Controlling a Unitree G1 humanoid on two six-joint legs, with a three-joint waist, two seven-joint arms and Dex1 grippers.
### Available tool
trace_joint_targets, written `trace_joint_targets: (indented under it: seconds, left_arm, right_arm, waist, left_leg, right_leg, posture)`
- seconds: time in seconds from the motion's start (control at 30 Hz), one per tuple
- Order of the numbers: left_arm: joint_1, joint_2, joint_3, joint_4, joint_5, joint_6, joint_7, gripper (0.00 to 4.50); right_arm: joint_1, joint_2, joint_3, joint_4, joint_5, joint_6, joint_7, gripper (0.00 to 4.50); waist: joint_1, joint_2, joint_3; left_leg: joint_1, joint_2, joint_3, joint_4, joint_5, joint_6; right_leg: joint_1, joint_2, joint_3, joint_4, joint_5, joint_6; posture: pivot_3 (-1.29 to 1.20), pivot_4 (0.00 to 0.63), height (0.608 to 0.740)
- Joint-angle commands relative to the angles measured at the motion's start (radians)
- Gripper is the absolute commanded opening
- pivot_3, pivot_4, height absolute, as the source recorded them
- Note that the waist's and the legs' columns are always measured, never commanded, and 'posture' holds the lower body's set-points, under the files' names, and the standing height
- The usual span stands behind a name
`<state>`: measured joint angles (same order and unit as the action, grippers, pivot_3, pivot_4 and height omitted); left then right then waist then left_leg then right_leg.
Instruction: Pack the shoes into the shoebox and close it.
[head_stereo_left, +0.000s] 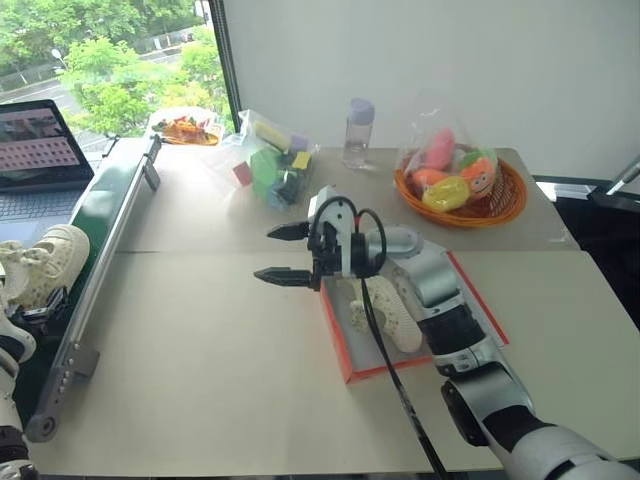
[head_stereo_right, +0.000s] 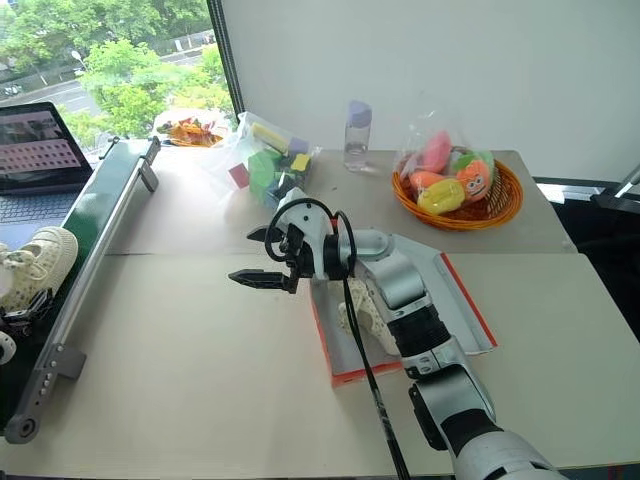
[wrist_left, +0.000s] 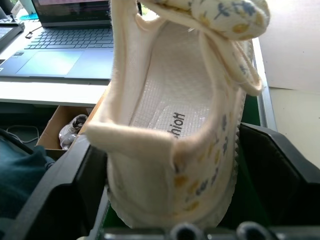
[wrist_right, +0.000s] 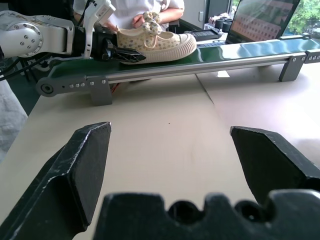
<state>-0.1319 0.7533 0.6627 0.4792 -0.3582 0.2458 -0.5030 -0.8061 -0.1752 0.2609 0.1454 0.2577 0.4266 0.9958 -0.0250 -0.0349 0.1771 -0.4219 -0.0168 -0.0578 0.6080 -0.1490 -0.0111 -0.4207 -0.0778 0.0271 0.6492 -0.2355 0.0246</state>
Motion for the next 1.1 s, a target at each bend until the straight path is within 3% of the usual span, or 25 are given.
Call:
trace_joint_targets:
  seconds: [0.03,0.13,0.33,0.37,1.1]
  left_arm:
    - [0.021,-0.036,-0.042,-0.056,-0.031,0.055,-0.034,2.66]
    - [0.023,-0.053,-0.043,-0.115,-0.057,0.092,-0.029,2.06]
    - [0.029,-0.069,-0.047,-0.205,-0.079,0.151,-0.016,0.13]
    - [0.027,-0.068,-0.048,-0.21,-0.077,0.155,-0.007,0.01]
    - [0.023,-0.096,-0.024,-0.356,-0.13,0.265,0.087,0.01]
  right_arm:
    - [-0.015,-0.009,-0.021,-0.044,0.015,0.005,-0.011,4.5]
    - [-0.022,-0.013,-0.018,-0.04,0.015,0.003,-0.014,4.5]
    - [-0.031,-0.014,-0.015,-0.031,0.011,-0.002,-0.018,4.5]
    - [-0.032,-0.013,-0.014,-0.029,0.009,-0.003,-0.019,4.5]
    - [-0.036,-0.01,-0.013,-0.015,0.002,-0.02,-0.037,4.5]
  waist:
    - [0.008,0.001,-0.001]
    - [0.02,0.002,-0.001]
    - [0.025,0.002,-0.001]
    - [0.026,0.002,-0.001]
    - [0.032,0.002,-0.001]
  left_leg:
    - [0.0,0.0,0.0,0.0,0.0,0.0]
    - [0.0,0.0,0.0,0.0,0.0,0.0]
    - [0.0,0.0,0.001,0.001,0.0,0.0]
    - [0.0,0.0,0.001,0.001,0.0,0.001]
    - [-0.002,0.0,0.004,0.001,0.001,0.001]
  right_leg:
    - [0.0,0.0,0.0,0.0,0.0,0.0]
    - [0.0,-0.001,0.0,-0.001,0.0,0.0]
    - [0.001,-0.001,-0.001,-0.001,0.0,0.0]
    - [0.001,0.0,-0.001,-0.001,0.0,0.0]
    - [0.001,0.0,-0.004,-0.001,0.0,0.0]
  posture:
    - [0.0,0.15,0.74]
    - [0.0,0.15,0.74]
    - [0.0,0.15,0.74]
    - [0.0,0.15,0.74]
    - [0.0,0.15,0.74]
